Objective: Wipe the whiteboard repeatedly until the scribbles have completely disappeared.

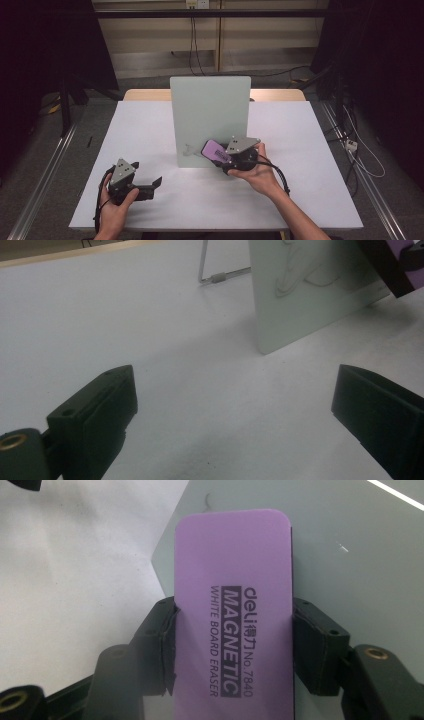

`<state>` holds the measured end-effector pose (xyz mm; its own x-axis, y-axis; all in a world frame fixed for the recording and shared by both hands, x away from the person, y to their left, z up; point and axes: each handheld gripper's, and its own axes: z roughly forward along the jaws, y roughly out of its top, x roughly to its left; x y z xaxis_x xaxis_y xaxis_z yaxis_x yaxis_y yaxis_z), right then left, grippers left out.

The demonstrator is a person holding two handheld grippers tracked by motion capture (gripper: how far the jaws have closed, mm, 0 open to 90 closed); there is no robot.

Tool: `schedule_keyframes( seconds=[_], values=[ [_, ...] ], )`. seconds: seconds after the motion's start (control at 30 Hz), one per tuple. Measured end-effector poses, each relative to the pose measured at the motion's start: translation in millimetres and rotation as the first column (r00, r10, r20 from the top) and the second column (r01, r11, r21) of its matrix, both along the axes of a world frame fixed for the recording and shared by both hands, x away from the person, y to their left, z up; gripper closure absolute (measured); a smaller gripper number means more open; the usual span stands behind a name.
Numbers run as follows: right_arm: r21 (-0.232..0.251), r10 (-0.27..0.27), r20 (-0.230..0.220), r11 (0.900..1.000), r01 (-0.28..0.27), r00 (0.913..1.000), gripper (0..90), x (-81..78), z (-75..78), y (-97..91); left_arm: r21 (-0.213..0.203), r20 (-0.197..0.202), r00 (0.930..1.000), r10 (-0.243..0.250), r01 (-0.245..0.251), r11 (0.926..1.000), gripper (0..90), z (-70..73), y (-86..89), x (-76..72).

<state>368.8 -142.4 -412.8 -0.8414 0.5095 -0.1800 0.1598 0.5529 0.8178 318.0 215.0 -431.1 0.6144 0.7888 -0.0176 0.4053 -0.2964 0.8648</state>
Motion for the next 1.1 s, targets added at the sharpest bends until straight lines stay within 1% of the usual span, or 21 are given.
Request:
schedule_keyframes(
  seconds=[0.13, 0.27, 0.37, 0.57, 0.8, 0.9, 1.0, 1.1],
  values=[
    [-0.014, 0.023, -0.026, 0.9996, -0.023, 0.9994, 41.6, 0.4, -6.6, 7.2, -0.005, 0.001, 1.0000, 0.002, -0.002, 1.0000, 4.4, -0.1, 1.0, 0.0],
    [-0.012, 0.034, -0.044, 0.9993, -0.035, 0.9984, 41.6, 2.1, -8.8, 11.9, -0.007, 0.001, 1.0000, 0.008, -0.008, 0.9999, 4.4, -0.1, 1.5, 0.2],
    [-0.008, 0.044, -0.050, 0.9990, -0.044, 0.9978, 41.5, 3.2, -10.8, 16.7, 0.000, 0.000, 1.0000, 0.000, 0.000, 1.0000, 4.4, -0.1, 0.3, 0.4],
    [-0.016, 0.061, -0.055, 0.9980, -0.062, 0.9967, 41.5, 4.3, -13.6, 28.5, 0.001, -0.001, 1.0000, 0.000, 0.000, 1.0000, 4.4, -0.5, -1.0, 0.8],
    [0.001, 0.077, -0.066, 0.9970, -0.077, 0.9949, 41.5, 7.3, -14.7, 40.5, 0.001, 0.003, 1.0000, -0.002, 0.002, 1.0000, 4.4, -0.2, -0.3, 0.8],
    [0.004, 0.087, -0.065, 0.9962, -0.087, 0.9941, 41.5, 8.8, -14.9, 47.8, 0.002, -0.002, 1.0000, -0.002, 0.002, 1.0000, 4.4, -0.5, -0.8, 0.8],
    [0.003, 0.097, -0.065, 0.9953, -0.097, 0.9932, 41.5, 9.5, -16.9, 56.9, 0.001, -0.001, 1.0000, -0.009, 0.009, 1.0000, 4.4, -0.3, -0.8, 0.3],
    [0.005, 0.108, -0.071, 0.9942, -0.108, 0.9916, 41.5, 10.3, -19.3, 64.9, 0.002, 0.001, 1.0000, -0.004, 0.004, 1.0000, 4.4, -0.2, 0.1, 0.3]
  ],
)
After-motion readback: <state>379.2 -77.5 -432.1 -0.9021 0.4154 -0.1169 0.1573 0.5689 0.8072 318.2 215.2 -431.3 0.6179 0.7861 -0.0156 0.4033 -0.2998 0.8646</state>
